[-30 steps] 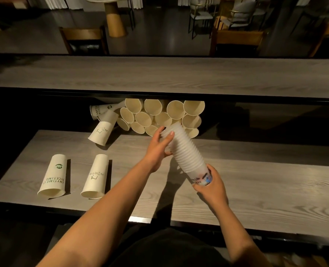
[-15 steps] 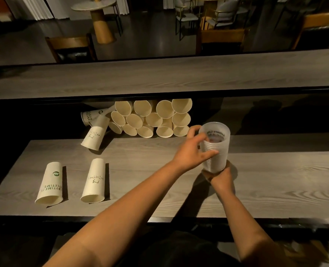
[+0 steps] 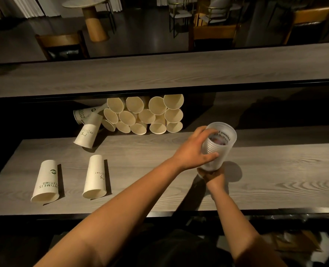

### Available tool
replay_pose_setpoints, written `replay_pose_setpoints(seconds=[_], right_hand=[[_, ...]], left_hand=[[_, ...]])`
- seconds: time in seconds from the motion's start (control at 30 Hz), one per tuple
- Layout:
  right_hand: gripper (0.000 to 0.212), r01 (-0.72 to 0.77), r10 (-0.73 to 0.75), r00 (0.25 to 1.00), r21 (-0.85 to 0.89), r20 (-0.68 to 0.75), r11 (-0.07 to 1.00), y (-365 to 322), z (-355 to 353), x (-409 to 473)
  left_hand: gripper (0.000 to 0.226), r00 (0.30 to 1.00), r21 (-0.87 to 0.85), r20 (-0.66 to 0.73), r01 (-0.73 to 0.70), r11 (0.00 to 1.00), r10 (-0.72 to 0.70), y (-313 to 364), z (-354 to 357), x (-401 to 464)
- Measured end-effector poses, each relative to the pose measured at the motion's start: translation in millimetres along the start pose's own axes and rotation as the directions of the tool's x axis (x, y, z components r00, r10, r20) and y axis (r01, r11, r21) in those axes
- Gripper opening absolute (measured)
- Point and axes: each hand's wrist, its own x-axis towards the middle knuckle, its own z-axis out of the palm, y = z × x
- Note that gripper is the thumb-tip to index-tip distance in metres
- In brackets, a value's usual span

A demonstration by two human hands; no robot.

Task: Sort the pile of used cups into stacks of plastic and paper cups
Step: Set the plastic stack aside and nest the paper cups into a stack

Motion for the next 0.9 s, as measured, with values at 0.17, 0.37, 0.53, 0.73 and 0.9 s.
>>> replay_pose_setpoints(seconds=[0.17, 0.37, 0.53, 0.73, 0.9], right_hand=[[0.041, -0.187, 0.122, 0.969, -0.319, -0.213, 0.929, 13.8, -6.8, 1.2], [0.05, -0.333, 0.278, 0.935, -0.818, -0.221, 0.47, 45.4, 9.2, 0.3], [0.01, -0.069, 0.308, 0.946, -0.871, 0.098, 0.487, 74.3, 70.2, -15.3], [0.03, 0.057, 0.421, 0.852, -0.854, 0.311, 0.516, 119.7, 157.0, -44.7], [0.055, 0.442, 0.395, 0.739, -0.835, 0.546, 0.329, 161.9, 218.1, -75.7]], left_hand=[[0.108, 0.994, -0.098, 0.024, 0.11, 0.989, -0.109, -7.1, -7.3, -10.0], [0.102, 0.924, -0.109, -0.198, 0.309, 0.945, -0.326, -46.8, -35.3, -41.0], [0.081, 0.752, -0.121, -0.449, 0.484, 0.866, -0.483, -100.3, -80.3, -91.0], [0.062, 0.509, -0.285, -0.595, 0.589, 0.756, -0.622, -150.0, -142.7, -165.3], [0.059, 0.269, -0.35, -0.701, 0.676, 0.648, -0.66, -186.0, -198.8, -230.8]])
